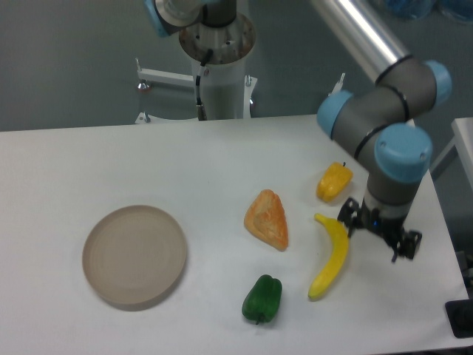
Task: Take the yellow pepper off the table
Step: 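Move the right gripper up and over the small yellow pepper, then lower the open gripper around the yellow pepper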
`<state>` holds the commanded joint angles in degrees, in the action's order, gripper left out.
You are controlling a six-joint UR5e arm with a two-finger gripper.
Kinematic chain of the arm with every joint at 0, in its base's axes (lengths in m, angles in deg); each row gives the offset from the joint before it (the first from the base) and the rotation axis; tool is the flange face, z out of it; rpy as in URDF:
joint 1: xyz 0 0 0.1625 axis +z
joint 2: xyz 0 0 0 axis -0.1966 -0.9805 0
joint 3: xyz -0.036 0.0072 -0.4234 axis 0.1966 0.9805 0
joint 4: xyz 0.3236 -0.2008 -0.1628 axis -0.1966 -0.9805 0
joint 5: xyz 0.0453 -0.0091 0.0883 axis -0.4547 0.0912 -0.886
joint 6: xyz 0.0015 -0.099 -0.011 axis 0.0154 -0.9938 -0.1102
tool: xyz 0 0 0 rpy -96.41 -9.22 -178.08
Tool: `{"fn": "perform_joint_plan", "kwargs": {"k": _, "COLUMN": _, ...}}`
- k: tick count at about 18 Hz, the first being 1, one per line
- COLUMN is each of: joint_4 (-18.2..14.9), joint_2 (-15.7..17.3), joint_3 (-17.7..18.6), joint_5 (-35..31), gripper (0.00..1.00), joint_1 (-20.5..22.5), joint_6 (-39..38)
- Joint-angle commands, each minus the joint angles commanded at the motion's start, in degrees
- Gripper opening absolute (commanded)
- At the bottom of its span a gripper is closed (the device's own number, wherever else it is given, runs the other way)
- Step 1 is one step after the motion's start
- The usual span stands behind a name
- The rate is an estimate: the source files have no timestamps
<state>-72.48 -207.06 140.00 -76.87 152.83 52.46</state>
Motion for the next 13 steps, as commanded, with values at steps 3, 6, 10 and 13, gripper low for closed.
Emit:
{"fn": "perform_joint_plan", "kwargs": {"k": 3, "joint_4": -2.9, "joint_2": 3.88, "joint_3": 5.64, "joint_5": -0.09, "gripper": 1.0, "joint_1": 1.94, "joint_6": 3.68}}
{"fn": "perform_joint_plan", "kwargs": {"k": 6, "joint_4": -2.82, "joint_2": 5.46, "joint_3": 10.82, "joint_5": -0.18, "gripper": 1.0, "joint_1": 2.65, "joint_6": 4.57}}
{"fn": "perform_joint_plan", "kwargs": {"k": 10, "joint_4": -2.03, "joint_2": 7.05, "joint_3": 14.26, "joint_5": -2.81, "gripper": 1.0, "joint_1": 2.65, "joint_6": 4.75}}
{"fn": "perform_joint_plan", "kwargs": {"k": 13, "joint_4": -1.94, "joint_2": 6.88, "joint_3": 15.14, "joint_5": -3.16, "gripper": 1.0, "joint_1": 2.21, "joint_6": 4.66}}
